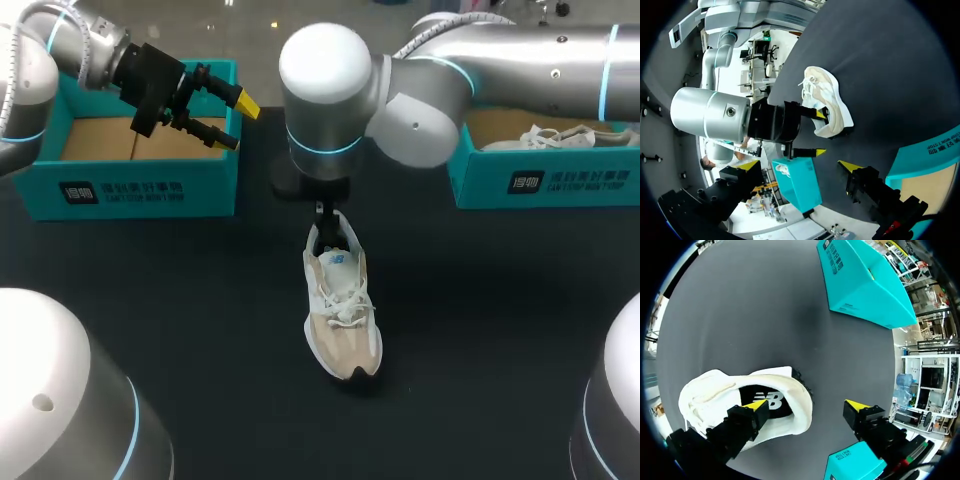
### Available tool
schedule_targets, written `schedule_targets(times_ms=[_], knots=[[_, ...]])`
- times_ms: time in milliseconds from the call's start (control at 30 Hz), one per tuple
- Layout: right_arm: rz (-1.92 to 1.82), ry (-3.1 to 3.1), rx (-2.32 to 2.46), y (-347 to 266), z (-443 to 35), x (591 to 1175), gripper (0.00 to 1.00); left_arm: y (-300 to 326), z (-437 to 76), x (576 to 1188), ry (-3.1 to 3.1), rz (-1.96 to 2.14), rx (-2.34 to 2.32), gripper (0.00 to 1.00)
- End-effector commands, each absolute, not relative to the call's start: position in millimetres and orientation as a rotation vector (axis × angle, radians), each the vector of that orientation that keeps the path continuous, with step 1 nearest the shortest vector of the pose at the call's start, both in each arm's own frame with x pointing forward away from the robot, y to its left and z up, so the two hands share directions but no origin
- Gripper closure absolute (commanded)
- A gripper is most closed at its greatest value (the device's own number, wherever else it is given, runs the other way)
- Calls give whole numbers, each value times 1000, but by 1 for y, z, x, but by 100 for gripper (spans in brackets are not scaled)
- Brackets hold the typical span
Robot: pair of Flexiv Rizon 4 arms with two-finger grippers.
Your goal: Take the shoe out of the shoebox, open the shoe tongue, remove and reinsert the insole, then place the shoe into the shoebox
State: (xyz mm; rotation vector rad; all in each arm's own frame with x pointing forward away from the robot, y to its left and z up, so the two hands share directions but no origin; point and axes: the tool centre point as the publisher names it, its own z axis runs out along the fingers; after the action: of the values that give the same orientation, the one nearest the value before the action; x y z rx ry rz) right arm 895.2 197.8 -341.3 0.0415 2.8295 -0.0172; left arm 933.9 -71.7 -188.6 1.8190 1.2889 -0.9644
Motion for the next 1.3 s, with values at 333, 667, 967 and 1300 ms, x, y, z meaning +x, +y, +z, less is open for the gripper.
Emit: schedule_targets(times_ms=[333,667,967,1300], knots=[[-21,2897,-125,197,-375,914,0,-72,-188,934,1290,-963,1822,0],[-47,2930,-113,195,-388,909,100,-72,-188,934,1290,-963,1822,0],[-53,2938,6,183,-392,902,100,-72,-188,934,1290,-963,1822,0],[-15,2976,31,175,-327,897,100,-72,-188,934,1290,-963,1822,0]])
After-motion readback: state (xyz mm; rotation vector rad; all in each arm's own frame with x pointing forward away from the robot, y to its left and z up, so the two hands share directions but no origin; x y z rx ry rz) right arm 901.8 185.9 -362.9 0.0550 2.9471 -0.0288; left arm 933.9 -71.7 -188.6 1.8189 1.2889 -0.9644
